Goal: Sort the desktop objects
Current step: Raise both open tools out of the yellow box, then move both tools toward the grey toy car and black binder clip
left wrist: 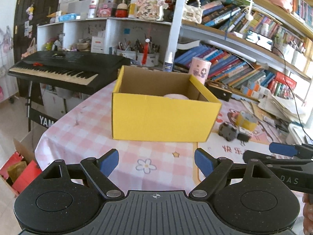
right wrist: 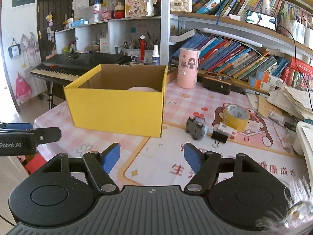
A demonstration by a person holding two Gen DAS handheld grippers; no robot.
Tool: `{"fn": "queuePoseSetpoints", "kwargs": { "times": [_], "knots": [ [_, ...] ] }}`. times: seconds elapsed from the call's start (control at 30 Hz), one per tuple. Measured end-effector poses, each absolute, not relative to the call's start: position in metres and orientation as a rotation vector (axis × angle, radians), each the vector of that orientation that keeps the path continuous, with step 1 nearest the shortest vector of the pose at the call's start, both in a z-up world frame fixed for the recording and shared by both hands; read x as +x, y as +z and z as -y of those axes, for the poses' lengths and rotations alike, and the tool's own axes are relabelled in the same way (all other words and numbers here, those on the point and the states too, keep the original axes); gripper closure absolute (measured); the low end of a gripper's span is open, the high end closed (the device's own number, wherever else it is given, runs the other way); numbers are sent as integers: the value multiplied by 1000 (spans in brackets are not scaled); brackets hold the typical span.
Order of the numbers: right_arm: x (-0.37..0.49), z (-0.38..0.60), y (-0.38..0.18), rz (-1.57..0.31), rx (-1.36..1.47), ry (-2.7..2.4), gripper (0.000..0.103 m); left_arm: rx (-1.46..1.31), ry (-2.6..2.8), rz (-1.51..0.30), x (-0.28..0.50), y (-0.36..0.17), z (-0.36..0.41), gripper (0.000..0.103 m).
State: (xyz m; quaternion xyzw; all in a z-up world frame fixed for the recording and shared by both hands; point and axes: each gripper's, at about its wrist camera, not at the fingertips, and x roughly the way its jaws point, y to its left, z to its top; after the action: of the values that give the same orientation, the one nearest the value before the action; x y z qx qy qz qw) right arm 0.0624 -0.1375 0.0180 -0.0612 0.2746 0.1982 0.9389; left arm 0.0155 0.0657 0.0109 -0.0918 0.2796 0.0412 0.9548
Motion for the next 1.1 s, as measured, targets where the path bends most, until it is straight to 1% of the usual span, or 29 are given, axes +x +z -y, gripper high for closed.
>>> {"fn": "queuePoseSetpoints", "kwargs": {
  "times": [0.1, 0.2, 0.3, 0.6, 1.1],
  "knots": [
    [54, 135, 17, -565, -128, 400, 27, -171, 71, -568, 8, 11, -63, 16],
    [46, 134, 14, -577, -127, 393, 23, -173, 67, -578, 2, 9, -62, 11],
    [38, 134, 11, -594, -131, 392, 20, -184, 52, -587, -3, 5, -62, 11],
    [23, 138, 2, -642, -169, 371, 16, -186, -15, -627, -5, -5, -48, 11],
    [29, 180, -2, -663, -132, 230, 16, -150, -123, -640, 19, -6, -12, 11]
  ]
}}
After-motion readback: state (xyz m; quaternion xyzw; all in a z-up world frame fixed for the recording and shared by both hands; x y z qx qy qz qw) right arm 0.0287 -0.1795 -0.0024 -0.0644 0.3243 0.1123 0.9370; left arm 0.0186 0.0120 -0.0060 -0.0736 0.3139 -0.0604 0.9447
